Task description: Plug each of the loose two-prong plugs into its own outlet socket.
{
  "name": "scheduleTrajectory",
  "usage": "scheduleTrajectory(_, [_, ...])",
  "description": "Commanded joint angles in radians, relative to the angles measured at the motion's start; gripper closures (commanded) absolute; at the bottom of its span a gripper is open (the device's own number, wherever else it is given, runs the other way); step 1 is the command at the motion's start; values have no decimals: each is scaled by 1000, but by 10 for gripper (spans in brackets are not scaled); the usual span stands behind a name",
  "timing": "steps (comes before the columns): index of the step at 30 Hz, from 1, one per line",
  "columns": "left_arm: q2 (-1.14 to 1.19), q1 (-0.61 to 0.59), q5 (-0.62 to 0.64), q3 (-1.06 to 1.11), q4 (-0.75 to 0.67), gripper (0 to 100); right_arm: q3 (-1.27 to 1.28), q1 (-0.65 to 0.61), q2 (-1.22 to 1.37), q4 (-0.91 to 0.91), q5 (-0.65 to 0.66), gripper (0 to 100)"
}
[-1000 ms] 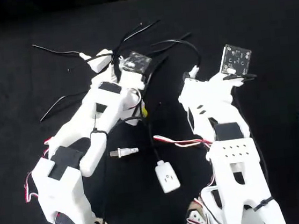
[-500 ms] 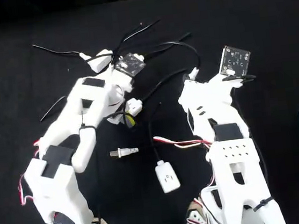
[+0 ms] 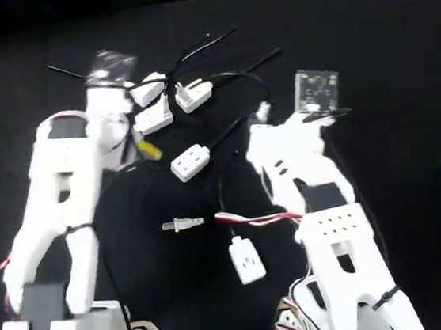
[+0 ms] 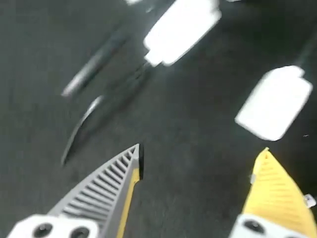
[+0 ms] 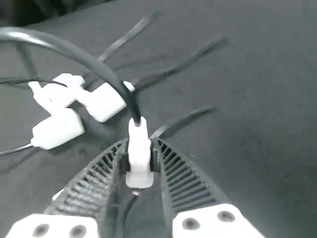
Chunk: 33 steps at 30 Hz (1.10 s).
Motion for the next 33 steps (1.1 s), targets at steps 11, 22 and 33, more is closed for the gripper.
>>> scheduleTrajectory(11, [-315,-317,140,549,-330,745,-70,-256,87,-52,172,986])
scheduleTrajectory(22, [-387,-317,141,702,-430,745,-79,-364,420,-365,233,987])
scheduleTrajectory(33, [-384,-314,137,708,-430,745,-81,-379,522,-434,235,987])
